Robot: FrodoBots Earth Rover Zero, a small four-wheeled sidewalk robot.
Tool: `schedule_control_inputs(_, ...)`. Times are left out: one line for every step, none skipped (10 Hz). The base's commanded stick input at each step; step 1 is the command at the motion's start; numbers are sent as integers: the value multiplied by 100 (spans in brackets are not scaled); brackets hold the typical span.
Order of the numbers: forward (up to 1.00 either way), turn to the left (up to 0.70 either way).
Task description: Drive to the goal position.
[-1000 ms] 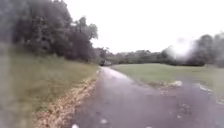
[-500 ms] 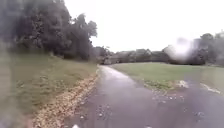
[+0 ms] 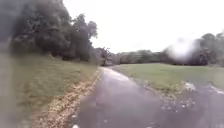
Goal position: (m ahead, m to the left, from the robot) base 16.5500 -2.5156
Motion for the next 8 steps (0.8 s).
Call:
schedule_control_inputs(70, 0)
schedule_control_inputs(70, 0)
schedule_control_inputs(70, 0)
schedule_control_inputs(70, 0)
schedule_control_inputs(70, 0)
schedule_control_inputs(70, 0)
schedule_control_inputs(70, 0)
schedule_control_inputs(70, 0)
